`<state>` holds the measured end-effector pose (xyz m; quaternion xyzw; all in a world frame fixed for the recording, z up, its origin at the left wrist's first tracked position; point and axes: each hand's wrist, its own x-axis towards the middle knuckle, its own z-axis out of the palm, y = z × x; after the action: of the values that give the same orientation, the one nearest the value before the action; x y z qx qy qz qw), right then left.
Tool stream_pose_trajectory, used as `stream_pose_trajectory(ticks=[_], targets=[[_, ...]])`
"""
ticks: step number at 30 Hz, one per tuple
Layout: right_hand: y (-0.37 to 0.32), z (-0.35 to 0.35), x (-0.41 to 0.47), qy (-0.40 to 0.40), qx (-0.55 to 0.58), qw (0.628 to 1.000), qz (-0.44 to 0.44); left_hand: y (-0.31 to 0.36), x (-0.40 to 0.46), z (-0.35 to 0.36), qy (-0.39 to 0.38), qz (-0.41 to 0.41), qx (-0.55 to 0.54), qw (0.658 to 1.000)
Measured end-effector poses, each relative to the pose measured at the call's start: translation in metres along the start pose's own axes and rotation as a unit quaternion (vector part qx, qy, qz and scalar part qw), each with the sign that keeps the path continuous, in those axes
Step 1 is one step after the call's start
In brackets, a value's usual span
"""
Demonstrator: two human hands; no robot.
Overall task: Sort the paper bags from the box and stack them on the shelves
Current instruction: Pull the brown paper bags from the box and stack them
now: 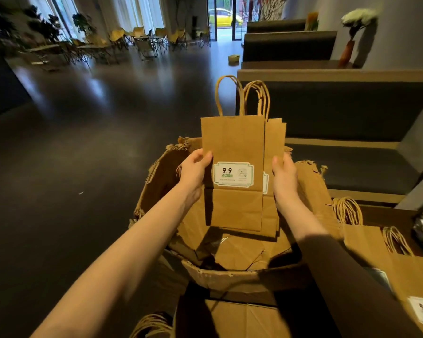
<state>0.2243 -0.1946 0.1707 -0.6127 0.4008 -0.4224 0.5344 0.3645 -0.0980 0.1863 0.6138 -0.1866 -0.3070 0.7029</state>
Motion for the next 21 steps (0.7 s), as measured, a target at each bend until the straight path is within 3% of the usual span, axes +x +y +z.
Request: stream_pose_trajectory(ticks=[8,13,16,21], targets=[[-0.001,0.006,-0.003,-0.064,-0.002,0.998,-0.014,-0.007,0.0,0.021,0.064,-0.021,-0.056,0.996],[0.009,-0.01,0.007,-0.054,0.004,0.998,-0.025,-0.02,0.024,0.004,-0.055,-0.05,0.045,0.996],[0.015,-0.021,0.016,-0.041,0.02,0.999,-0.024,-0.032,0.044,-0.012,-0.064,-0.065,0.134,0.987],[0.027,-0.028,0.041,-0.012,0.037,0.999,-0.002,-0.077,0.08,-0.024,-0.1,-0.052,0.392,0.913]])
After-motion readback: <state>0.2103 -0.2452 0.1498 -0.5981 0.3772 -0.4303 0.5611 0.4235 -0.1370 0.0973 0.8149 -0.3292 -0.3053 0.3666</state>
